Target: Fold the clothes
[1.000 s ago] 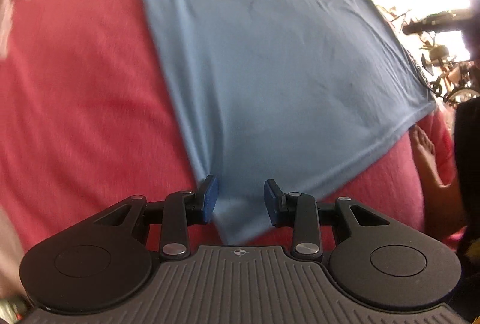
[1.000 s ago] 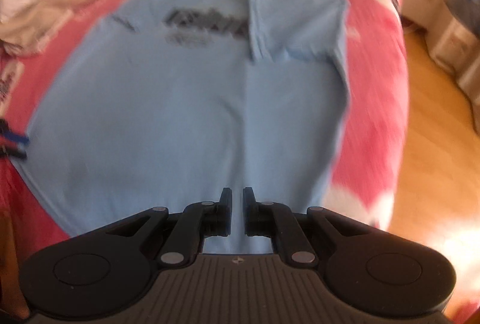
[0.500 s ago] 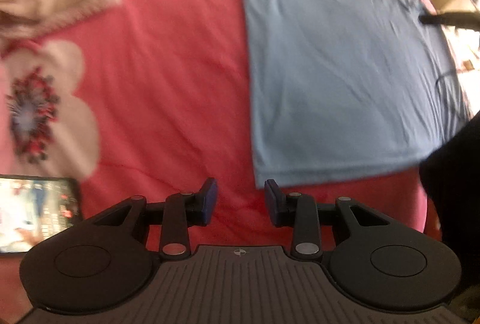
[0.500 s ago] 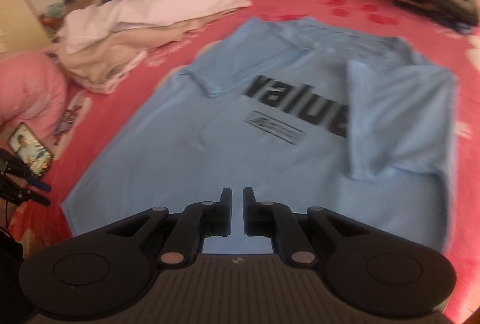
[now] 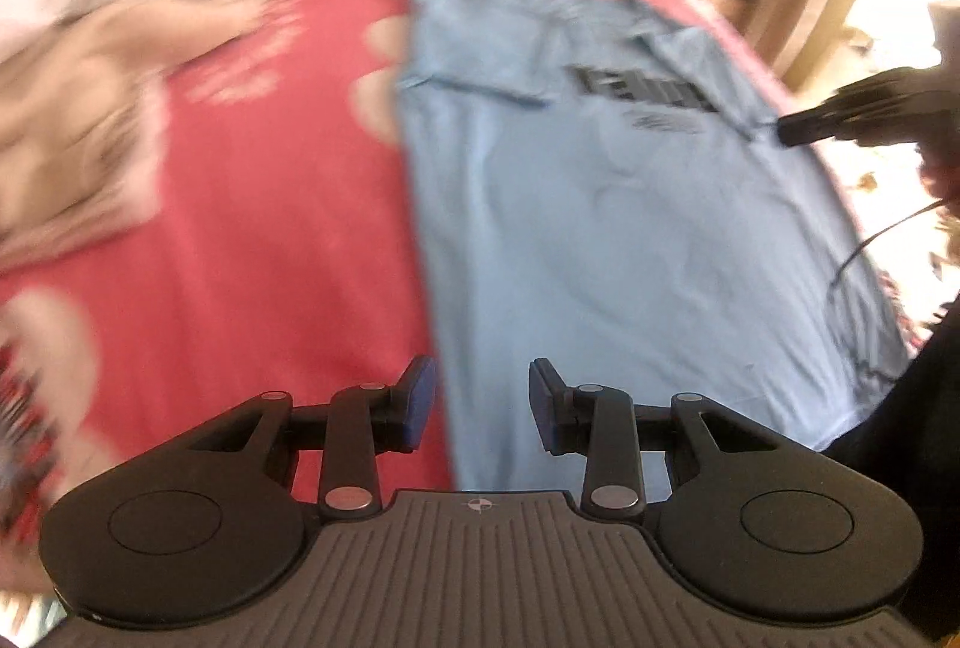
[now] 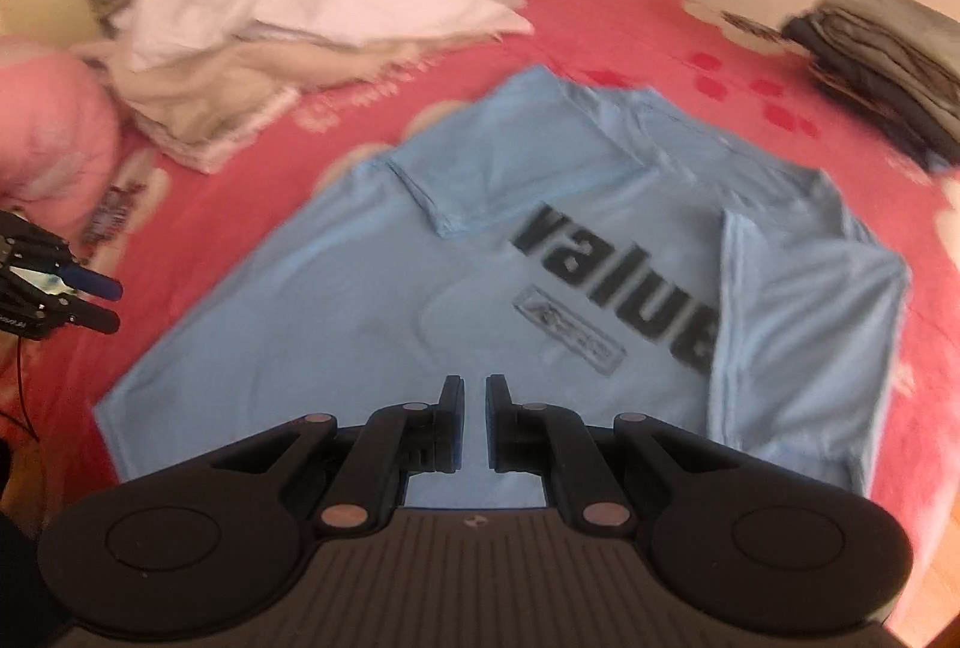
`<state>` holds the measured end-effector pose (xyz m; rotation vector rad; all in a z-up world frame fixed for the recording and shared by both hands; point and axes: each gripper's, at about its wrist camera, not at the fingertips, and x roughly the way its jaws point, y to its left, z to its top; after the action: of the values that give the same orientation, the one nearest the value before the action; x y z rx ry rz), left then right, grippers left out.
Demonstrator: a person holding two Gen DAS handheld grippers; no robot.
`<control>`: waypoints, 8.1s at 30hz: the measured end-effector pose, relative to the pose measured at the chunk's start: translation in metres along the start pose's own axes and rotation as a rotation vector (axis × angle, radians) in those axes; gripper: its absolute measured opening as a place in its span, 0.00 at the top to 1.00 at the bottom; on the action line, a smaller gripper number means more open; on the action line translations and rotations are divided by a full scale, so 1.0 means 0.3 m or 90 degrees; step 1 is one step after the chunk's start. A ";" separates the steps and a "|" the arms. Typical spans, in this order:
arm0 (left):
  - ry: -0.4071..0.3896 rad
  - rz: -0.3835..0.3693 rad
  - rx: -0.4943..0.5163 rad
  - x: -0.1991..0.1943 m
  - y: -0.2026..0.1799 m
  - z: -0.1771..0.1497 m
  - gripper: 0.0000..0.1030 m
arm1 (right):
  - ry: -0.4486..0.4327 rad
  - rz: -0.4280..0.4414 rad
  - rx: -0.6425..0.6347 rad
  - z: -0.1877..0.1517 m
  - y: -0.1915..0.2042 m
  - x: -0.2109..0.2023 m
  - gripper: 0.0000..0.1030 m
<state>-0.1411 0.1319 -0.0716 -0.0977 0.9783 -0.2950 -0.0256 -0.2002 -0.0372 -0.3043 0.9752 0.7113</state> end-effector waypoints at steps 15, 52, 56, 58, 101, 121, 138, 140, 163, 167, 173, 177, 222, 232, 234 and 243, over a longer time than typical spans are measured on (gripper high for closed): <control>-0.032 -0.161 0.032 0.059 0.100 -0.032 0.67 | 0.049 -0.243 0.039 0.084 0.314 0.220 0.93; 0.041 -0.090 -0.007 0.055 -0.143 -0.104 0.62 | -0.167 -0.237 -0.084 -0.240 0.340 -0.061 0.92; 0.025 -0.098 0.003 0.045 -0.181 -0.083 0.62 | -0.231 -0.238 -0.088 -0.259 0.324 -0.149 0.63; 0.016 -0.099 0.004 0.044 -0.194 -0.077 0.62 | -0.268 -0.239 -0.095 -0.266 0.319 -0.198 0.56; 0.063 -0.011 -0.115 -0.048 -0.025 -0.285 0.60 | -0.022 0.110 0.373 -0.496 0.225 -0.029 0.55; 0.074 0.013 -0.126 -0.023 -0.012 -0.292 0.61 | -0.023 0.120 0.362 -0.496 0.245 -0.037 0.55; 0.061 0.027 -0.089 -0.014 -0.024 -0.304 0.71 | -0.015 0.128 0.353 -0.491 0.265 -0.031 0.55; 0.059 0.032 -0.080 -0.015 -0.031 -0.305 0.71 | -0.015 0.127 0.349 -0.489 0.271 -0.031 0.55; 0.030 -0.018 -0.135 -0.061 -0.020 -0.275 0.99 | -0.058 0.089 0.096 -0.397 0.459 -0.011 0.55; 0.025 -0.038 -0.163 -0.073 -0.001 -0.270 0.99 | -0.102 0.097 -0.055 -0.354 0.590 0.014 0.55; 0.019 -0.066 -0.207 -0.083 0.028 -0.272 0.99 | -0.173 0.120 -0.198 -0.327 0.787 0.065 0.56; 0.014 -0.083 -0.231 -0.091 0.046 -0.276 0.99 | -0.184 0.138 -0.249 -0.317 0.880 0.113 0.56; 0.066 -0.293 -0.510 0.144 0.218 -0.307 0.76 | -0.202 0.075 -0.311 -0.327 0.946 0.171 0.96; 0.054 -0.250 -0.447 0.142 0.193 -0.298 0.92 | -0.170 0.076 -0.175 -0.336 0.778 0.113 0.91; 0.054 -0.242 -0.431 0.135 0.190 -0.298 0.92 | -0.153 0.050 -0.098 -0.340 0.691 0.098 0.90; 0.063 -0.222 -0.378 0.129 0.167 -0.289 0.92 | -0.148 -0.053 0.291 -0.446 0.262 -0.031 0.90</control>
<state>-0.1826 0.1730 -0.1616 -0.8067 1.1223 -0.3211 -0.1683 -0.2178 -0.0963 0.1357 0.8695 0.4206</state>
